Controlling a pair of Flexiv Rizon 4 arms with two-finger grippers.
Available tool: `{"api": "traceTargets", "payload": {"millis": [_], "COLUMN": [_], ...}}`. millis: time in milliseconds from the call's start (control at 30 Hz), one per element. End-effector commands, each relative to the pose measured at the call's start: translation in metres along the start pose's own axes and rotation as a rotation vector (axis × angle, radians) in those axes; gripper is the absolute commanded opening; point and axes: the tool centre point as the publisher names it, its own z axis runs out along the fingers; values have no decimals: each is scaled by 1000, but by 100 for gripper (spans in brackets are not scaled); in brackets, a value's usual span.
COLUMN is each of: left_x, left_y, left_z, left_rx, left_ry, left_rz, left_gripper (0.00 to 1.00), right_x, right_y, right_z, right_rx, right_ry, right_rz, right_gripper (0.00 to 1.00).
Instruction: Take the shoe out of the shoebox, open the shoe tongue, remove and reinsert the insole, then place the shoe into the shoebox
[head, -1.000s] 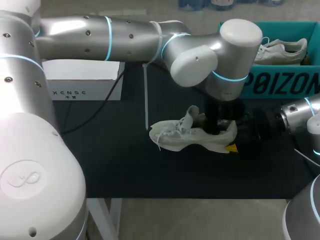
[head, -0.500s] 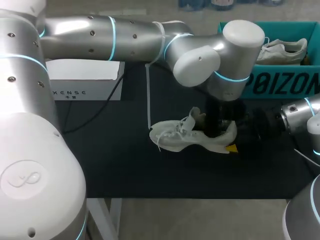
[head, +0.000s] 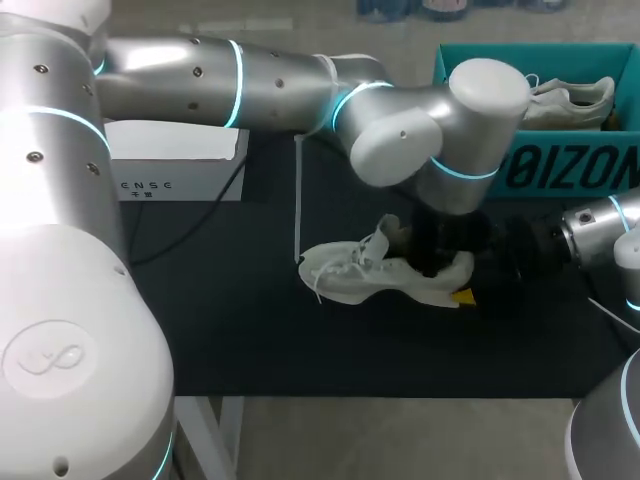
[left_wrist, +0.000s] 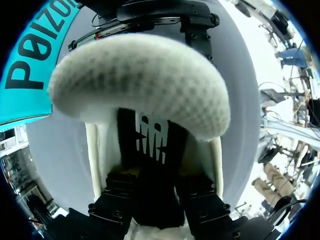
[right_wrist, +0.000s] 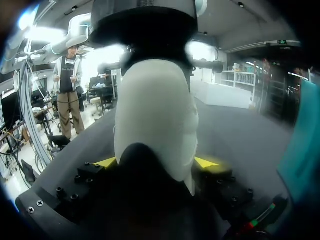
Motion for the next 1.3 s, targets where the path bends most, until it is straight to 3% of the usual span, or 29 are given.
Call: {"api": "traceTargets", "payload": {"millis": [33,300,700,1300], "left_x": [11,12,9,4], "left_y": [-7,-1,11,27], "left_z": [28,12,1,-38], "left_rx": [-12,23,42,94], "left_ry": [-69,-183,-233,-286], "left_rz": [-7,-12,-35,-73], "left_gripper": [0,0,0,0], "right_x": [-2,-2,-2,-2], "right_y": [-4,-4,-4,-4], "right_z": [3,3,3,3], "right_rx": [3,3,3,3], "right_ry": [-1,-1,-1,-1], "right_rz": [3,3,3,3], "right_gripper": [0,0,0,0]}}
